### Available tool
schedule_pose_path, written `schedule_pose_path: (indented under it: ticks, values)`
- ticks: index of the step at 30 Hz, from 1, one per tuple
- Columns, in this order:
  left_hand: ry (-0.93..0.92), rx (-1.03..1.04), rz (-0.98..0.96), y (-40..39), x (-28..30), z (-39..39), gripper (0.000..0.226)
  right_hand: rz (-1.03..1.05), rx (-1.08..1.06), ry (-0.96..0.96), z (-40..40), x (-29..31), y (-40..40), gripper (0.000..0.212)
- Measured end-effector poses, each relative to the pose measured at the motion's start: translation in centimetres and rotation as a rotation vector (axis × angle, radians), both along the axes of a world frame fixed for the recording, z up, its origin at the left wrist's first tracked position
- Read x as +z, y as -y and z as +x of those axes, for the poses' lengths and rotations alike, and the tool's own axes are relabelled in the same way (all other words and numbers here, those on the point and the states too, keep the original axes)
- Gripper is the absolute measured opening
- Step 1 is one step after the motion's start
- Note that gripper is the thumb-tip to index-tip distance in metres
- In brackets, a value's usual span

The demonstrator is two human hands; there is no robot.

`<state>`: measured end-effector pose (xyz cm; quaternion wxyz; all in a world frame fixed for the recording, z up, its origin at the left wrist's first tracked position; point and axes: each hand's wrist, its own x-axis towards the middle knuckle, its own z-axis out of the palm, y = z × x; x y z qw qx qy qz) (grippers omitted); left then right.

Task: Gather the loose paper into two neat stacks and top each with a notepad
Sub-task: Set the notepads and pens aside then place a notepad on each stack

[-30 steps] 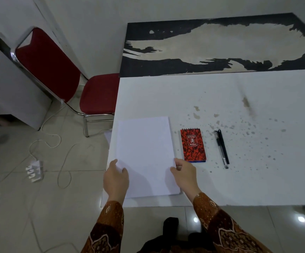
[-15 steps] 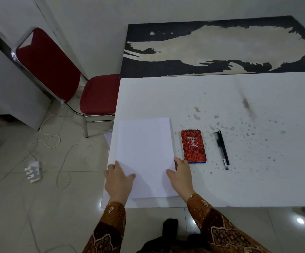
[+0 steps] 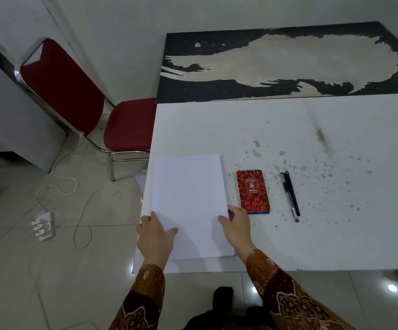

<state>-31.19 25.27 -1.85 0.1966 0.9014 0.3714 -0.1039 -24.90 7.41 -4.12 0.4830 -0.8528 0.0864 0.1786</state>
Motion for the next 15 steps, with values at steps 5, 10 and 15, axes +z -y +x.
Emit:
schedule_pose_path:
  ticks: [5,10,15]
  values:
    - [-0.002,-0.003,0.0,0.0,0.0,0.0,0.084,-0.009,-0.015,0.035,0.7,0.5,0.1,0.032]
    - [-0.002,-0.008,0.005,0.0,0.0,0.0,0.083,-0.037,0.047,0.029,0.0,0.4,-0.9,0.025]
    - [-0.001,-0.009,0.009,0.0,-0.1,0.0,0.083,-0.113,0.116,0.061,-1.0,0.1,-1.9,0.03]
